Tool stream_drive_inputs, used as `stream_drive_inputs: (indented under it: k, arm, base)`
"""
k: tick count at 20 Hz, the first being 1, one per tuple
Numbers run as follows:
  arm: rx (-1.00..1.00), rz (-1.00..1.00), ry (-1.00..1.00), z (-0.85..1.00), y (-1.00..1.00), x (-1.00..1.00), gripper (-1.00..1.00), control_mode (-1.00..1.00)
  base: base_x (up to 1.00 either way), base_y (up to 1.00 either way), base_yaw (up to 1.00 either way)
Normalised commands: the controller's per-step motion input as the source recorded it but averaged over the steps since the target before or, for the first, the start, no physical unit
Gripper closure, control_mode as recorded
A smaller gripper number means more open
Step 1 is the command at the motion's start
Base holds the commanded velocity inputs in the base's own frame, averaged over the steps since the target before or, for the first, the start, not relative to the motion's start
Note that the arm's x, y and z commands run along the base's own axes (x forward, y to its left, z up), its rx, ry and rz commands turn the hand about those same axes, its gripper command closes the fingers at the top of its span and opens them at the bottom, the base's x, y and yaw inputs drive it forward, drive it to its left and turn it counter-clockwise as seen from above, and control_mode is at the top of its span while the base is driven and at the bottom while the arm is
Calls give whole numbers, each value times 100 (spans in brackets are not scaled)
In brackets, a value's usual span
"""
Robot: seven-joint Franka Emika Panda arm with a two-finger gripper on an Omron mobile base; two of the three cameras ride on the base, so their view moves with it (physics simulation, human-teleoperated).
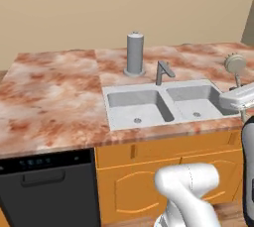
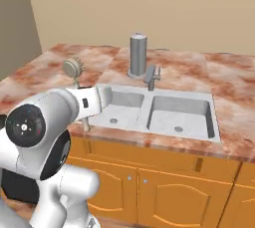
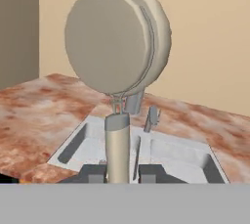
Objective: Grab the spray bottle from the cabinet, then place it next to the cutting board for sanitizing. Then grab the dish brush from the countertop next to the sink and place it next to the cutting board.
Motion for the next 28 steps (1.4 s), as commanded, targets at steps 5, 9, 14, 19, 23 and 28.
stream_drive_inputs:
  k: [5, 9, 14, 19, 23, 28]
  arm:
    - [0, 0, 0, 0, 0, 0, 100, 100]
    - [0, 0, 0, 0, 0, 0, 100, 100]
    - [0, 0, 0, 0, 0, 0, 100, 100]
    - [0, 0, 0, 0, 0, 0, 100, 100]
    - [0, 0, 0, 0, 0, 0, 100, 100]
    - [0, 0, 0, 0, 0, 0, 100, 100]
  base:
    - [-10, -100, -51]
    - [0, -87, -68]
    - [0, -64, -78]
    - [5, -32, -79]
    - [76, -15, -58]
    - [100, -47, -34]
